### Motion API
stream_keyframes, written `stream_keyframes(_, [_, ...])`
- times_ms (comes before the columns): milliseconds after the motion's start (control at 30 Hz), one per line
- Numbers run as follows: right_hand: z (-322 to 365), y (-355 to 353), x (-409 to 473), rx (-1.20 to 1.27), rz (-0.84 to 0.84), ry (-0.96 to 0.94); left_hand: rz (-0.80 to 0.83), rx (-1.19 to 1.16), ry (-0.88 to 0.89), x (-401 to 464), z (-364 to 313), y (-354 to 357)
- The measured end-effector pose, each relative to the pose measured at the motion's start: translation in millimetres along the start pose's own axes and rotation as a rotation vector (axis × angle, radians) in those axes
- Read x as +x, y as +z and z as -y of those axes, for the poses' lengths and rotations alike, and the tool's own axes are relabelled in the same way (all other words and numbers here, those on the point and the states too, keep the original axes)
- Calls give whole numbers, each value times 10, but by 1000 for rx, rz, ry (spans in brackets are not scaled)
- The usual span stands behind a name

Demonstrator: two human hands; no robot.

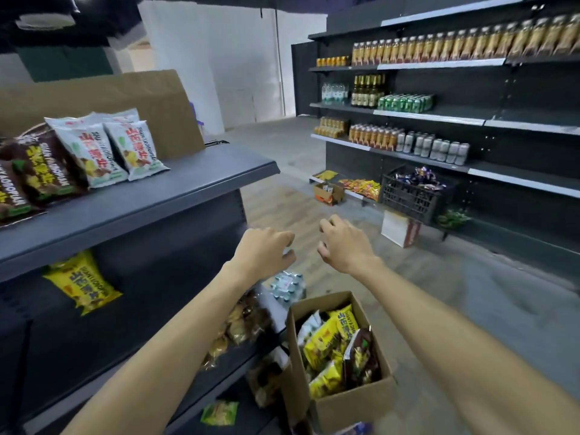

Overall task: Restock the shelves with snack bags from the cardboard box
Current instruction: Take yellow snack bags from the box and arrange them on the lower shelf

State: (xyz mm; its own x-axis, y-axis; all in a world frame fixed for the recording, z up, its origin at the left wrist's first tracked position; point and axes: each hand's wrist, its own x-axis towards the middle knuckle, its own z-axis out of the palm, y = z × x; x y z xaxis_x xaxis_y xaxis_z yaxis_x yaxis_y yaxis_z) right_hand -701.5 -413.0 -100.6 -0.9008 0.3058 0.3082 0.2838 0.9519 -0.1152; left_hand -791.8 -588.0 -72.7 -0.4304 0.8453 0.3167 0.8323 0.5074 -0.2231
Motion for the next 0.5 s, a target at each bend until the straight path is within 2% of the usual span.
stream_keyframes(300, [-464,718,-413,-6,136,194,157,-131,61,34,-478,911])
stream_keyframes(500, [-591,1387,-797,65,342,387,313,-305,109,-93,-582,1771])
